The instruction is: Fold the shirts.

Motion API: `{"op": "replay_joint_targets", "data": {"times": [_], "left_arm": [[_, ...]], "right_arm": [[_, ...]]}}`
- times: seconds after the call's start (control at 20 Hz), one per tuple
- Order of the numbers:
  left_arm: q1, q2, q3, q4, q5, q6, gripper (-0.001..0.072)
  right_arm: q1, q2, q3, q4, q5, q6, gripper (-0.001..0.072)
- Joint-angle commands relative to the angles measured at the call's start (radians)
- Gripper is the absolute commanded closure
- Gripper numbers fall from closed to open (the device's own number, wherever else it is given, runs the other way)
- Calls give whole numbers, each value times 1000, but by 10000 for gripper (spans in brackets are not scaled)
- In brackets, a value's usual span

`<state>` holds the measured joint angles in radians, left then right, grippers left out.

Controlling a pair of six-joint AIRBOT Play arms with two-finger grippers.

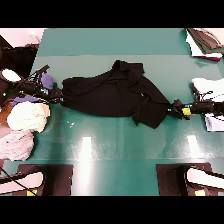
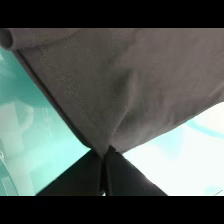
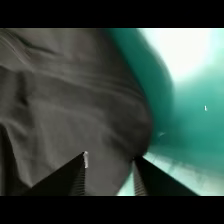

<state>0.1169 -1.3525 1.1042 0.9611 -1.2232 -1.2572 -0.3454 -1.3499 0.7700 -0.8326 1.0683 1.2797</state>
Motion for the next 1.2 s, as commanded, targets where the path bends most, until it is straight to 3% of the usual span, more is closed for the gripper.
{"op": "replay_joint_targets", "data": {"times": [0.0,0.1,0.15,0.3,0.45,0.85,0.95,1.15], "left_arm": [[0,1,1,-1,1,0,681],[0,1,1,-1,1,0,681],[0,1,1,-2,1,0,681],[24,39,31,-10,2,-6,682],[82,116,192,-35,-21,-33,682],[109,267,939,-79,3,-100,681],[109,304,1080,-79,40,-105,682],[109,462,1085,-78,176,-105,681]], "right_arm": [[27,-14,-9,3,-91,-6,426],[27,-13,-9,2,-88,-6,681],[27,-8,-9,2,-81,-6,694],[24,67,37,1,-3,-17,694],[21,186,216,4,77,-16,696],[21,399,893,35,50,3,696],[21,446,1030,-11,40,11,696],[21,541,1205,-212,36,89,696]]}}
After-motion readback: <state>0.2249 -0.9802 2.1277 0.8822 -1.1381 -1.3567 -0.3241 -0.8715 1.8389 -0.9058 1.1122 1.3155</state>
